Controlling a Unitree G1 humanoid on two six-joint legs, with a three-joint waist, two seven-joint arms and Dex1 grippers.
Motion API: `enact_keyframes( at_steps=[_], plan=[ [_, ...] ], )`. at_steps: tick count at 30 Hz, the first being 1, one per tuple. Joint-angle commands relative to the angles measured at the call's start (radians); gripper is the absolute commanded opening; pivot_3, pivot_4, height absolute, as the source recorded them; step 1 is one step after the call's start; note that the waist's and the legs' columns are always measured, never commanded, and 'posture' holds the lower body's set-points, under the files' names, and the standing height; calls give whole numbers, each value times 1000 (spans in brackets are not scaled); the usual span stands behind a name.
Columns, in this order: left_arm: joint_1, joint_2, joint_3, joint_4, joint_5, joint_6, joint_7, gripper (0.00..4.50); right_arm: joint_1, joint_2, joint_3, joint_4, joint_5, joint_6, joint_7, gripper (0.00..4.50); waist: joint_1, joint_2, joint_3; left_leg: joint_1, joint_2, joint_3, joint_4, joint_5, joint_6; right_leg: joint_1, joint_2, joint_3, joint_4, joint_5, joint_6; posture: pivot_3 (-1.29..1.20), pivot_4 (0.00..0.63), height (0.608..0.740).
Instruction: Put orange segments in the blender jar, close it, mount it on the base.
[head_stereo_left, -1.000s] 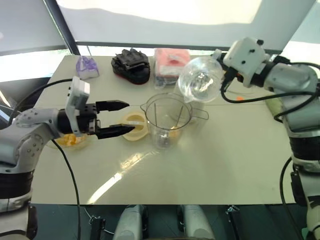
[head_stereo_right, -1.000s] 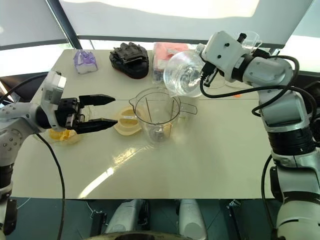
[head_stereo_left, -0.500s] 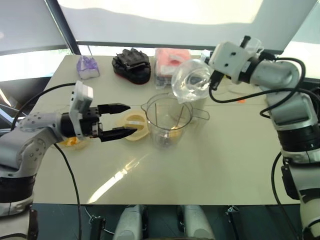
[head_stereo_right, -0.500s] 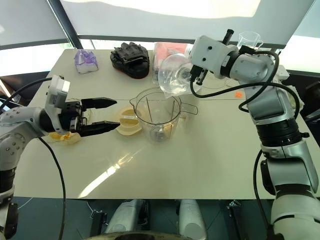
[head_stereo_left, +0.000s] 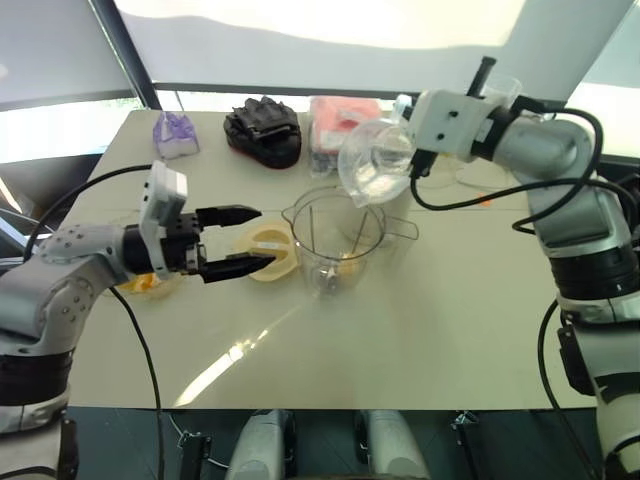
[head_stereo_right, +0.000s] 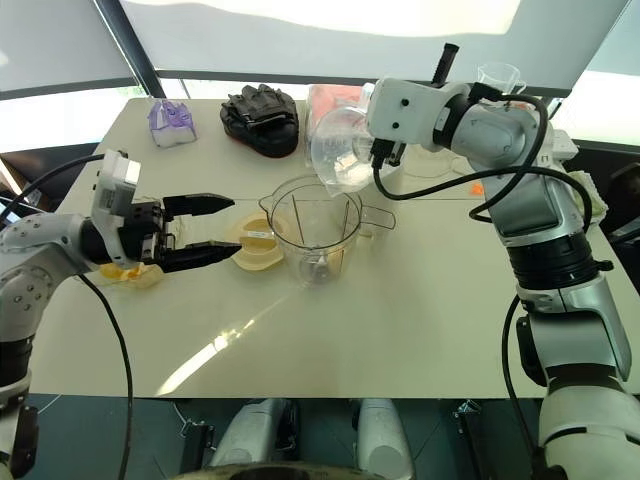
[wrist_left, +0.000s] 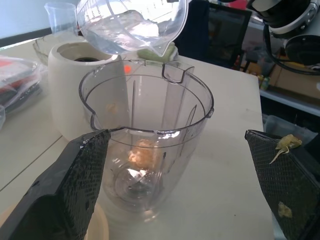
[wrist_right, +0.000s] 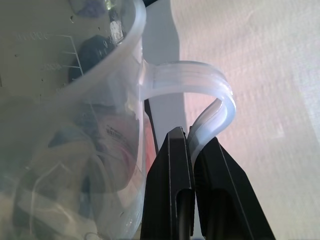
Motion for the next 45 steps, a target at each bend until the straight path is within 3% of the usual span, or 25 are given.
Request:
enact_keyframes(
  at_steps=[1, 10, 15, 19, 42, 45],
  plan=[
    [-15, 0, 4, -15, 4, -16, -1, 4500, -52, -3, -32, -11, -17, -36, -31, 68, 0, 0, 0, 0, 0, 0, 0, 0, 0, 0, 0, 0, 0, 0, 0, 0, 150, 740],
    [-26, -7, -2, -6, 12, -16, -6, 4500, -61, -4, -33, 10, -65, -95, -56, 68, 0, 0, 0, 0, 0, 0, 0, 0, 0, 0, 0, 0, 0, 0, 0, 0, 150, 740],
    [-31, -9, -4, 0, 18, -18, -10, 4500, -14, 39, -99, -20, 64, 52, -5, 68, 0, 0, 0, 0, 0, 0, 0, 0, 0, 0, 0, 0, 0, 0, 0, 0, 150, 740],
    [-35, -9, -6, 6, 24, -19, -14, 4500, 18, 13, -114, -53, 58, 64, -13, 68, 3, 0, 0, 0, 0, 0, 0, 0, 0, 0, 0, 0, 1, 0, 0, 0, 150, 740],
    [-75, -13, -22, 39, 41, -20, -34, 4500, 59, -12, -91, -73, -17, -65, -62, 68, 0, 0, 0, 1, 0, 0, 0, 0, -1, 0, 0, 0, 1, 0, 0, 0, 150, 740],
    [-84, -15, -19, 41, 37, -20, -35, 4500, 77, 19, -140, -87, 55, 24, -58, 68, -1, 0, 0, 1, 0, 0, 0, 0, -1, 0, 0, 0, 1, 0, 0, 0, 150, 740]
  ],
)
